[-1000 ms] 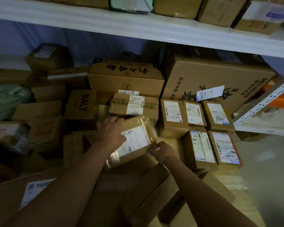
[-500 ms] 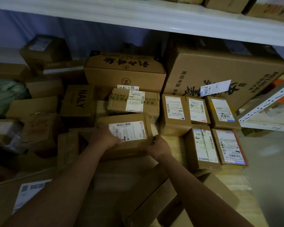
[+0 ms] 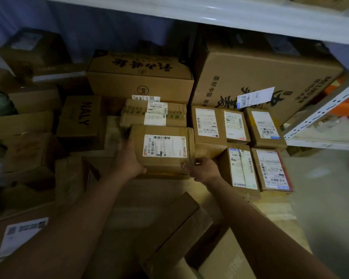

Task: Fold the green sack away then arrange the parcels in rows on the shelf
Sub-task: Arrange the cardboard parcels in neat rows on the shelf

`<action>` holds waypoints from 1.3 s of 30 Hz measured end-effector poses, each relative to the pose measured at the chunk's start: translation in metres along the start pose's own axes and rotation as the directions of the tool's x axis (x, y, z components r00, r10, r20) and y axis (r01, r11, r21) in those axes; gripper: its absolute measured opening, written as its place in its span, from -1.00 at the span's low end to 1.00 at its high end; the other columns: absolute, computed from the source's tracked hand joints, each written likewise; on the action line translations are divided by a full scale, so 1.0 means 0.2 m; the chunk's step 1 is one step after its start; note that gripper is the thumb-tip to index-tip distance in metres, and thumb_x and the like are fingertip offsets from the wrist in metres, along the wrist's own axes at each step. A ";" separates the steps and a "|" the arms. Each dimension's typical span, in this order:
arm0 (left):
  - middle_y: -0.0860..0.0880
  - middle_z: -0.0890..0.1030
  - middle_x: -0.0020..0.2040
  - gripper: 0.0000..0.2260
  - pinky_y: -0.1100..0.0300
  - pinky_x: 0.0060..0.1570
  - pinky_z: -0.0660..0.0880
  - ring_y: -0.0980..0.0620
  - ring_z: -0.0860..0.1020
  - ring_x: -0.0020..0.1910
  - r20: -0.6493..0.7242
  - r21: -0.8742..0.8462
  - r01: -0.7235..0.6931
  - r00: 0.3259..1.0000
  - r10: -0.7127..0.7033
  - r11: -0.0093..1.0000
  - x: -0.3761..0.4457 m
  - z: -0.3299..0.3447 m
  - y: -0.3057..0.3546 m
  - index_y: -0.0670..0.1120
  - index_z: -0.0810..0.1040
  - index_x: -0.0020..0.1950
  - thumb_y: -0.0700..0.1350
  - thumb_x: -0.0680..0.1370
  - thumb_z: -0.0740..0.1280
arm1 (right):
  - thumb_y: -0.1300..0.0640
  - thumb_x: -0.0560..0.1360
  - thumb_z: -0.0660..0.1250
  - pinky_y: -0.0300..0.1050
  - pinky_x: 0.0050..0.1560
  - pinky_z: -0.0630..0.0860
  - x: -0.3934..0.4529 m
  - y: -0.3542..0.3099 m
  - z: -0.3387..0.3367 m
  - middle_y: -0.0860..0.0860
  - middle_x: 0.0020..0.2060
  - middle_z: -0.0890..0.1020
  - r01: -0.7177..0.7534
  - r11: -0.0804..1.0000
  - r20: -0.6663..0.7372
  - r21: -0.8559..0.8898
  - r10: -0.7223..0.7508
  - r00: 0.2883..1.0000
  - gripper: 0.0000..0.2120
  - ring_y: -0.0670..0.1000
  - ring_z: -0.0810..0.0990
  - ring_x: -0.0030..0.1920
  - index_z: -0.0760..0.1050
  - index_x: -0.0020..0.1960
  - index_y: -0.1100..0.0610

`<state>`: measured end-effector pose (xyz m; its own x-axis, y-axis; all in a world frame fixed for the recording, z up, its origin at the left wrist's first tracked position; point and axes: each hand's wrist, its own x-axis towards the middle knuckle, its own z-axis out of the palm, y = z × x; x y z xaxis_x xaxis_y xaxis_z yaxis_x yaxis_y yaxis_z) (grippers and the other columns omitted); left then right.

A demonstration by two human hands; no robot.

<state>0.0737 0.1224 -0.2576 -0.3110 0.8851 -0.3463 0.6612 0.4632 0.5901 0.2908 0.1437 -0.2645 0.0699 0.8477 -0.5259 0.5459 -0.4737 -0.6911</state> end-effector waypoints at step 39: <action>0.16 0.03 0.47 0.00 -0.16 0.36 0.32 -0.07 0.12 0.47 0.468 -0.119 -0.274 0.832 0.297 0.954 -0.67 0.15 0.37 0.15 -0.06 0.54 -0.14 0.31 0.53 | -0.46 0.37 0.15 0.13 -0.01 0.54 -0.49 0.16 -0.46 0.13 0.14 0.49 -0.181 0.975 0.292 0.131 0.136 0.947 -0.32 0.20 0.49 0.12 0.39 0.27 0.01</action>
<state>0.1844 0.0361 -0.1884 0.2574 0.8529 -0.4541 0.6350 0.2049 0.7448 0.3783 0.0685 -0.1897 -0.1030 0.6682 -0.7368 0.4099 -0.6464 -0.6435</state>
